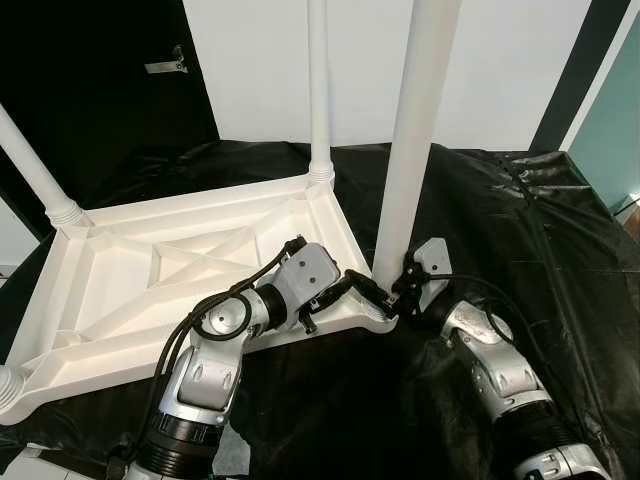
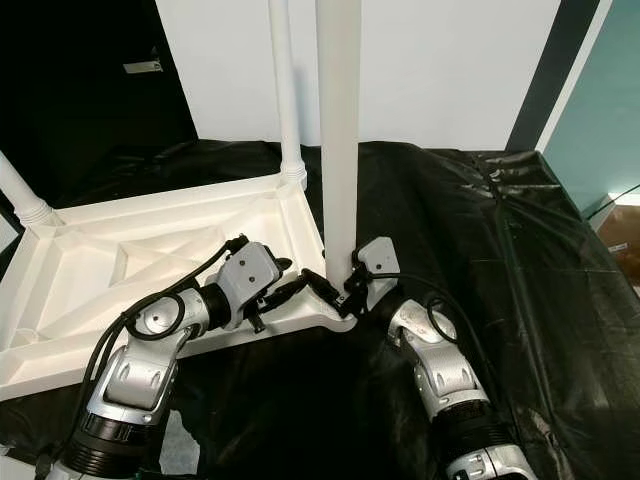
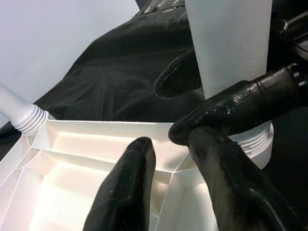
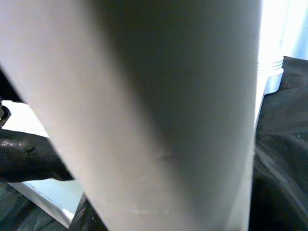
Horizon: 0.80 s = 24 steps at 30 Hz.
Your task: Building children table
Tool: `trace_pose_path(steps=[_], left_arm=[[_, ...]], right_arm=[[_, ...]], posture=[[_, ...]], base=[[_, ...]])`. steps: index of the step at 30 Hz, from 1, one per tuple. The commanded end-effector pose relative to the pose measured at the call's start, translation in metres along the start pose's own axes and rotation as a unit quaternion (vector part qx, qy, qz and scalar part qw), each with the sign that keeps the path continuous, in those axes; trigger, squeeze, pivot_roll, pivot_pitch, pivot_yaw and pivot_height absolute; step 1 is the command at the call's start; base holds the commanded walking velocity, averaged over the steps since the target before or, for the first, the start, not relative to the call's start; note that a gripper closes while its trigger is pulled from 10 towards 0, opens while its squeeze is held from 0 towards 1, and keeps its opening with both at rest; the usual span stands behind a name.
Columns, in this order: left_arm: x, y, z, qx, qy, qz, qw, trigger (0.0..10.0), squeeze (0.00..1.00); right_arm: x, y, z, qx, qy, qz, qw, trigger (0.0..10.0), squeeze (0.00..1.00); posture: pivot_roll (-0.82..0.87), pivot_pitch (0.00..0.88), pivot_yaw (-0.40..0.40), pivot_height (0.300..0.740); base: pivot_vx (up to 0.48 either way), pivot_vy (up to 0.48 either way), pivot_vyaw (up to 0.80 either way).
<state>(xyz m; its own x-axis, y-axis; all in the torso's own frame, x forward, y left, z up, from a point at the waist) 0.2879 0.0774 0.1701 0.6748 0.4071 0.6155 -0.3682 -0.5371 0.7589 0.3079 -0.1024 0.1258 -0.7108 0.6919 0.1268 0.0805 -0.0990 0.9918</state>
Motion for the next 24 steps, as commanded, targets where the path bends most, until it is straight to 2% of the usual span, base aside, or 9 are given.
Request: trace_pose_path(steps=[1, 5, 8, 14, 18, 24], left_arm=[[0.008, -0.003, -0.001, 0.018, 0.073, 0.004, 0.997, 10.0, 0.00], [0.008, -0.003, -0.002, 0.018, 0.073, 0.004, 0.997, 10.0, 0.00], [0.008, -0.003, -0.002, 0.018, 0.073, 0.004, 0.997, 10.0, 0.00], [0.008, -0.003, -0.002, 0.018, 0.073, 0.005, 0.997, 10.0, 0.00], [0.005, -0.004, -0.003, 0.020, 0.061, 0.007, 0.998, 10.0, 0.00], [0.002, -0.003, -0.004, 0.015, 0.050, 0.012, 0.999, 10.0, 0.00]], right_arm=[[0.005, -0.048, -0.007, 0.105, -0.004, 0.107, 0.989, 10.0, 0.00], [0.005, -0.049, -0.007, 0.112, -0.006, 0.133, 0.985, 10.0, 0.00], [0.005, -0.050, -0.007, 0.114, -0.006, 0.135, 0.984, 10.0, 0.00], [0.007, -0.053, -0.009, 0.124, 0.004, 0.124, 0.985, 10.0, 0.00], [0.015, -0.054, -0.014, 0.127, 0.050, 0.107, 0.985, 10.0, 0.00], [0.015, -0.057, -0.020, 0.144, 0.079, 0.098, 0.982, 10.0, 0.00]], posture=[[-0.01, 0.000, 0.023, 0.740], [-0.01, 0.000, 0.020, 0.740], [-0.01, 0.000, 0.020, 0.740], [-0.01, 0.000, 0.020, 0.740], [-0.01, 0.000, 0.024, 0.740], [-0.01, 0.000, 0.025, 0.740]], base=[[0.000, 0.000, 0.00], [0.000, 0.000, 0.00], [0.000, 0.000, 0.00], [0.000, 0.000, 0.00], [0.000, 0.000, 0.00], [0.000, 0.000, 0.00]])
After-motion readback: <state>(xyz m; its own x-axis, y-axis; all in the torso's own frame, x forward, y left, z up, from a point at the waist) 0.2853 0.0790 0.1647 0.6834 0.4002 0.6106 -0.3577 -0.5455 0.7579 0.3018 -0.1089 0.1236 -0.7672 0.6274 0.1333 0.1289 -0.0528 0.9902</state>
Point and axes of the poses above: a point about 5 cm out from each wrist's last joint towards the gripper, its own z axis pointing out of the wrist towards the gripper, its own y axis along the axis of the wrist's last joint, x = y × z, the point moved 1 cm from there along z, pointing out of the wrist towards the gripper, and after that the axes turned 12 degrees about z, right-handed, at the moved point
